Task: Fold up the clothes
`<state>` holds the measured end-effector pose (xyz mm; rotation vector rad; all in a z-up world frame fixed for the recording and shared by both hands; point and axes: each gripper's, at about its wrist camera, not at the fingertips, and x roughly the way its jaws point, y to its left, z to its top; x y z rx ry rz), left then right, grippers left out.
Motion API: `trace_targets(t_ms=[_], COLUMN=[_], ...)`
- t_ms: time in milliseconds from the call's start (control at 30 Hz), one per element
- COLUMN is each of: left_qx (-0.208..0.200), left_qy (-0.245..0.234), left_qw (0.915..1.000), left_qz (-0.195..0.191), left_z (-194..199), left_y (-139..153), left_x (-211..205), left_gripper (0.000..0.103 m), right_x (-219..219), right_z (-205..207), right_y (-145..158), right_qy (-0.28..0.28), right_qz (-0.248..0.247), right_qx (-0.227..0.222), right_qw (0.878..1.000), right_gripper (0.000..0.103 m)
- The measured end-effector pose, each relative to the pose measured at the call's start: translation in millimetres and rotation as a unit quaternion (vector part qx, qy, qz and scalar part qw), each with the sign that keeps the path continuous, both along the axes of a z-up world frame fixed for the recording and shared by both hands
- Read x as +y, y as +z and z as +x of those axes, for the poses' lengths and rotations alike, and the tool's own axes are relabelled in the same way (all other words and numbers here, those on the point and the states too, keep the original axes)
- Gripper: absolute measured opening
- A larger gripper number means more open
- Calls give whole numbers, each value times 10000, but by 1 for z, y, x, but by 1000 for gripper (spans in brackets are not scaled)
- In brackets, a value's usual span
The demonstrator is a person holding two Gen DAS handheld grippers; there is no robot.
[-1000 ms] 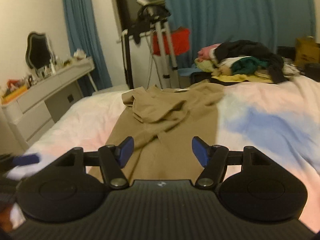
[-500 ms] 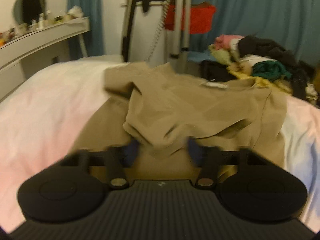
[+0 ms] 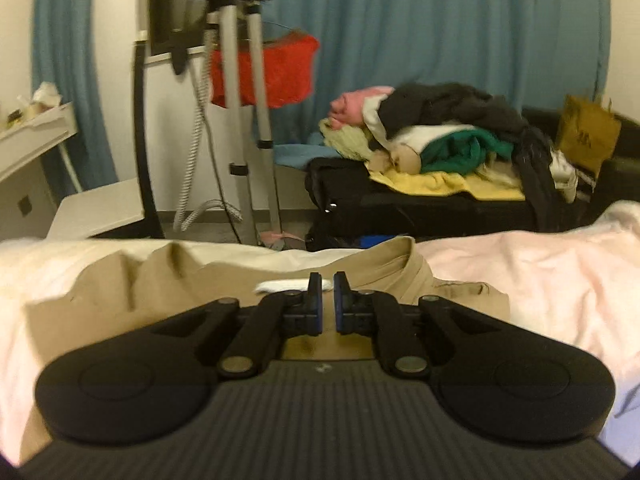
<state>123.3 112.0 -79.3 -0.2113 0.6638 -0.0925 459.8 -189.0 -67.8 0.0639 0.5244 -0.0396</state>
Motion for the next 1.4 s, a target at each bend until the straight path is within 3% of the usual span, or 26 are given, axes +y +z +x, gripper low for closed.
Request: trace_targets(t_ms=[100,167,200,233,300,467,533,667,700,733,800,900,1167,1267,1300,1333,1400], left_qx=[38,43,35,21,-8,-79,-125,-189,-199,-210,-224,-198,-191,-161,-158,-170,-219], left_qy=[28,28,25,20,11,-12,2,73,82,96,132,147,44,29,25,8,-48], left_qw=[10000,10000,10000,10000,10000,9999,9999,9998,9997,9997,9996,9997,9997,9997,9997,9997,9996], left_qz=[41,63,70,73,78,93,107,84,66,67,97,49,136,177,191,190,159], left_z=[3,5,5,4,2,-4,-7,-11,-11,-11,-11,-10,-13,-13,-14,-16,-22], left_y=[-3,-3,-3,-2,0,4,6,10,11,11,12,11,11,11,12,14,19], left_x=[-2,-4,-5,-6,-7,-11,-11,-10,-9,-9,-9,-7,-10,-13,-14,-15,-18], left_gripper=[91,91,91,91,91,91,91,91,91,91,91,91,91,91,91,91,91], right_x=[-21,-36,-43,-51,-64,-73,-66,-46,-42,-42,-41,-48,-64,-62,-60,-59,-59], right_z=[-14,-33,-43,-52,-76,-123,-125,-119,-118,-116,-115,-132,-138,-151,-158,-167,-195], right_y=[2,-1,-3,-5,-12,-31,-35,-39,-40,-38,-35,-23,-43,-27,-19,-12,1], right_qy=[-33,-18,-11,-3,-8,231,313,431,433,373,261,166,-236,-231,-219,-194,-86], right_qz=[592,1120,1384,1646,2097,2641,2578,2247,2178,2142,2091,2066,1789,1586,1411,1288,1290], right_qx=[-344,-314,-299,-284,-313,-323,-232,0,43,50,18,-369,-35,-134,-190,-238,-294], right_qw=[9976,9932,9899,9860,9773,9637,9654,9735,9750,9761,9775,9776,9836,9870,9896,9912,9912], right_gripper=[11,16,34,60,81,79,62,49,32,6,7,7,9,18,38,66,87])
